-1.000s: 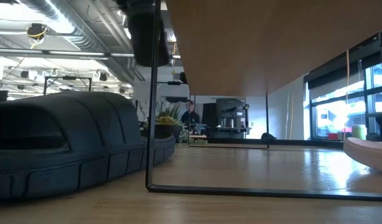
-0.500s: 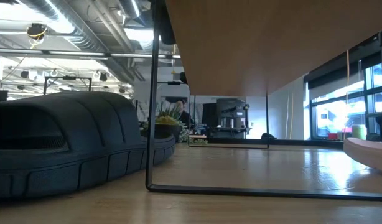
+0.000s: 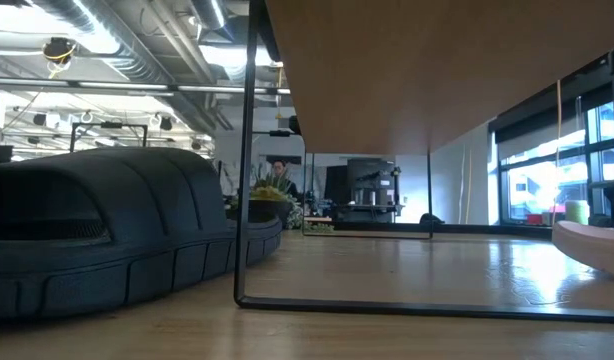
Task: Pick and place slides into the shelf
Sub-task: Put the black slipper on the shelf
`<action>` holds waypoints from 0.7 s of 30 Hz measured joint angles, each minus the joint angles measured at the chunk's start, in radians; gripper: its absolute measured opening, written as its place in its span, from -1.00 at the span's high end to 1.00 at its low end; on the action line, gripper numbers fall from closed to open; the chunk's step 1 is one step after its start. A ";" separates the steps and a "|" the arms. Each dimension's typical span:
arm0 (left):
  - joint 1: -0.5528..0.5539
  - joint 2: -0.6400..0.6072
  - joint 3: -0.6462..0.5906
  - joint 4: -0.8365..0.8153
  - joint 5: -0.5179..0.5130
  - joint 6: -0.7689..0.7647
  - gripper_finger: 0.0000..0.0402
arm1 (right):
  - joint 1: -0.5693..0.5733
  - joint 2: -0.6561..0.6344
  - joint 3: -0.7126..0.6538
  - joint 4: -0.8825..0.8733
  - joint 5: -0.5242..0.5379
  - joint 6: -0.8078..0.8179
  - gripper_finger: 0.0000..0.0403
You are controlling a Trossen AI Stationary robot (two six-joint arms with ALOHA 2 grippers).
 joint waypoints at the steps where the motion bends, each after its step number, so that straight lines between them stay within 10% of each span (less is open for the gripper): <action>1: 0.000 0.000 0.000 0.000 0.001 0.000 1.00 | 0.000 0.010 0.000 0.003 0.000 0.006 0.14; 21: 0.000 0.000 0.000 0.009 0.003 0.016 1.00 | -0.017 0.132 0.000 0.309 0.029 0.106 0.14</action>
